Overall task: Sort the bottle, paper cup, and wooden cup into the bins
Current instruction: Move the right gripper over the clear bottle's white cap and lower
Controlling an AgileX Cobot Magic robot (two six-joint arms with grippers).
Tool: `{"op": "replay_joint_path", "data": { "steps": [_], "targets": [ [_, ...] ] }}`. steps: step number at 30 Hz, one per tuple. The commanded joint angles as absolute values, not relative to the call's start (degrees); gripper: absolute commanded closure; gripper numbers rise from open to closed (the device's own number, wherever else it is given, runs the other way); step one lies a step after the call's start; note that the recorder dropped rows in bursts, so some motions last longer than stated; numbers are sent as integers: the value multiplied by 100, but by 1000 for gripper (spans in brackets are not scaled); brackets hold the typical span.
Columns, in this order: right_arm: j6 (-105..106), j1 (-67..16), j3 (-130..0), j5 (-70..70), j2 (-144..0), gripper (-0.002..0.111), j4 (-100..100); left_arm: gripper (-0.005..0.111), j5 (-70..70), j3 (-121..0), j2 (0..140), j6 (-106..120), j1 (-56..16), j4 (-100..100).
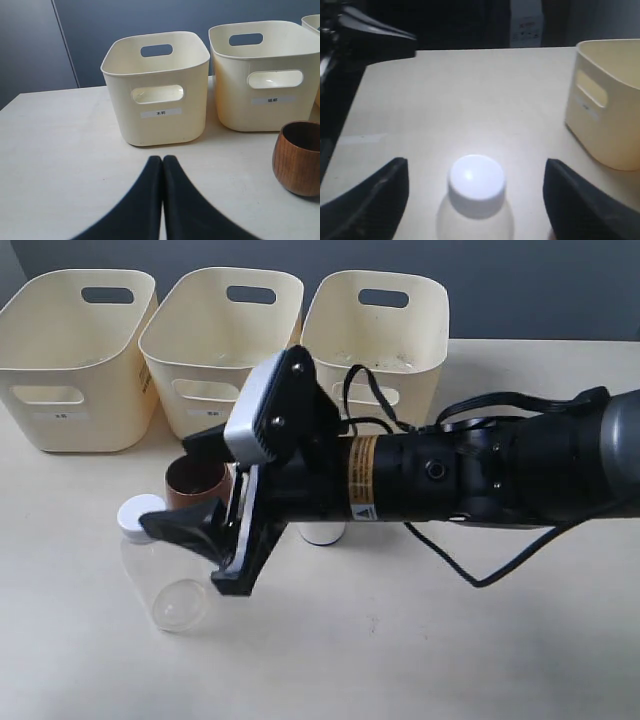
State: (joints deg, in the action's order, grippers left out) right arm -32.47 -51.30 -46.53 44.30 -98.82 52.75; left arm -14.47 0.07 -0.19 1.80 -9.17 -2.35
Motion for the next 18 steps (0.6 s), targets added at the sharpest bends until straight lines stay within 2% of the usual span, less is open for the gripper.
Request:
{"op": "replay_joint_path", "data": {
  "steps": [1,3,10,18],
  "targets": [
    [-3304,-5378,-4663,4580,-9887,33,5576,107,-1367,0,0,163,-932,-244],
    [-3304,-5378,-4663,4580,-9887,29,5506,107,-1367,0,0,163,-932,-244],
    [-2736,-5378,-4663,4580,-10104,29,4725,107,-1367,0,0,163,-932,-244],
    [-2678,-5378,-5139,4547,-10592,29,4699,107,-1367,0,0,163,-932,-244]
  ]
}}
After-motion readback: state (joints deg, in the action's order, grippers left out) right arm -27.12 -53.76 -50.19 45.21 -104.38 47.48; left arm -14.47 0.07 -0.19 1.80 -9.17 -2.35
